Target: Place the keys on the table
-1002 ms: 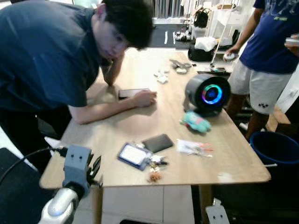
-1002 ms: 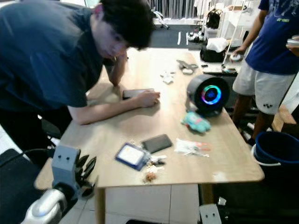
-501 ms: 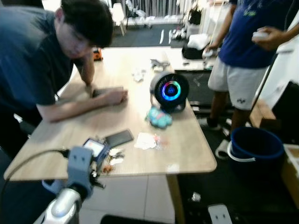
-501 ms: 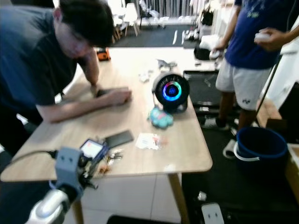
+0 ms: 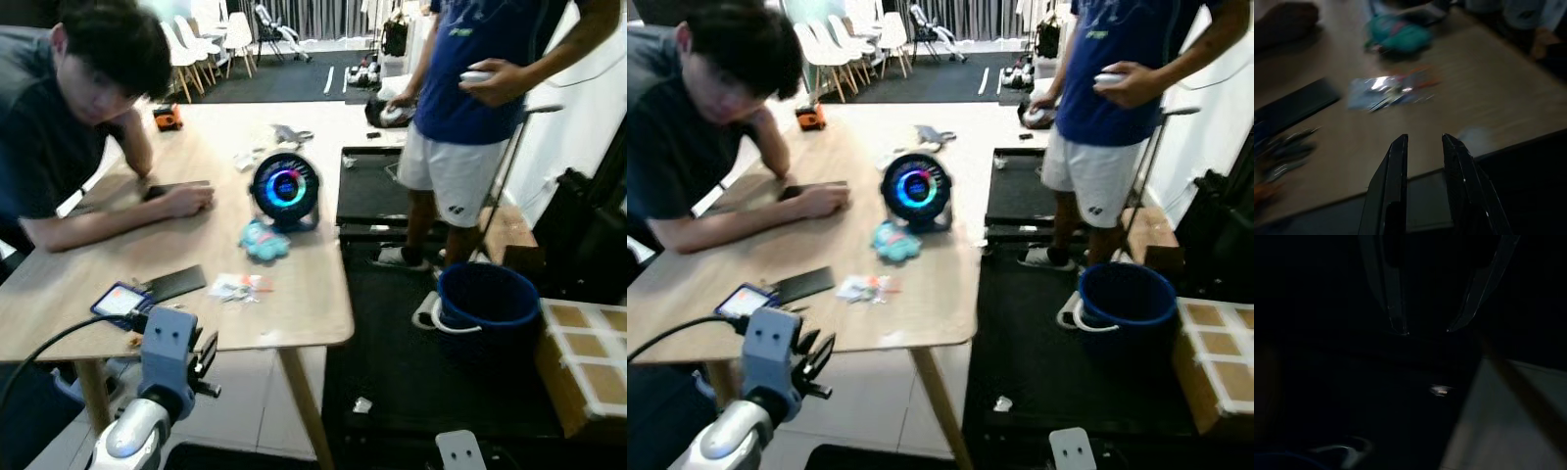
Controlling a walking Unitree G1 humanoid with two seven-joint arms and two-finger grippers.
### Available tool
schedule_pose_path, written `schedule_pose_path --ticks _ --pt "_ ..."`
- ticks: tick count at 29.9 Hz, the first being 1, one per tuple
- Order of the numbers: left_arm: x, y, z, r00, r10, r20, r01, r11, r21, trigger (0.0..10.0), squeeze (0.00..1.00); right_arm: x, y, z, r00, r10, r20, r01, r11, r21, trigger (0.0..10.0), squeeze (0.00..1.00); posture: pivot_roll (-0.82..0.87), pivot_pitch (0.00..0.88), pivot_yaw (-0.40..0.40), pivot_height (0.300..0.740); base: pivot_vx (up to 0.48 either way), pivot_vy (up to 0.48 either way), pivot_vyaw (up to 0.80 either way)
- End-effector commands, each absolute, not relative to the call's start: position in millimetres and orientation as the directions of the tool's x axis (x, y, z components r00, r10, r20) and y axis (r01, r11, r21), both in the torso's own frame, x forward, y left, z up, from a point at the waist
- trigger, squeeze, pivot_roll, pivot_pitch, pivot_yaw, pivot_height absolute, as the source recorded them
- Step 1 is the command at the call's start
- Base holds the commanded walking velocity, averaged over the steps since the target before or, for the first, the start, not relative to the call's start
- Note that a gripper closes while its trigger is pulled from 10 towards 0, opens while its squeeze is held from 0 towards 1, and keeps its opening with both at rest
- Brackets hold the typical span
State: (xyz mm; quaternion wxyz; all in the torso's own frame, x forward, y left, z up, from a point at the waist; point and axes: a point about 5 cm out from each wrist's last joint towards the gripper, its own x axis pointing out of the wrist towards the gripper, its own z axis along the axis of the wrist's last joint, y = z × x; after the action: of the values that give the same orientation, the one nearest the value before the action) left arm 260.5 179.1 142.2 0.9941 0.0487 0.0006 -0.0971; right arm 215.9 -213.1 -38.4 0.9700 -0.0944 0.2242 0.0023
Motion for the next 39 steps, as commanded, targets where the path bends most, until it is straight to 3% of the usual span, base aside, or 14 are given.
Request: schedule_pose_path --ticks 1,28,39 --pt "258.1 182.4 137.1 0.983 -0.177 -0.037 0.18 0.979 0.097 10.0 0.0 210.8 -207.3 -43.3 0.89 -0.026 -0.454 -0.057 0.984 -0.167 10.0 0.0 0.1 0.117 0.037 0.74 0.0 0.0 0.0" --pt "258.3 181.5 138.9 0.984 -0.176 -0.028 0.178 0.978 0.105 10.0 0.0 209.7 -205.4 -44.0 0.89 -0.024 -0.455 -0.057 0.985 -0.164 10.0 0.0 0.1 0.125 0.041 0.74 0.0 0.0 0.0" --pt "256.8 181.8 138.8 0.985 -0.172 -0.029 0.174 0.979 0.104 10.0 0.0 209.7 -205.1 -44.3 0.889 -0.022 -0.457 -0.06 0.985 -0.163 10.0 0.0 0.11 0.125 0.039 0.74 -0.334 0.0 0.0"
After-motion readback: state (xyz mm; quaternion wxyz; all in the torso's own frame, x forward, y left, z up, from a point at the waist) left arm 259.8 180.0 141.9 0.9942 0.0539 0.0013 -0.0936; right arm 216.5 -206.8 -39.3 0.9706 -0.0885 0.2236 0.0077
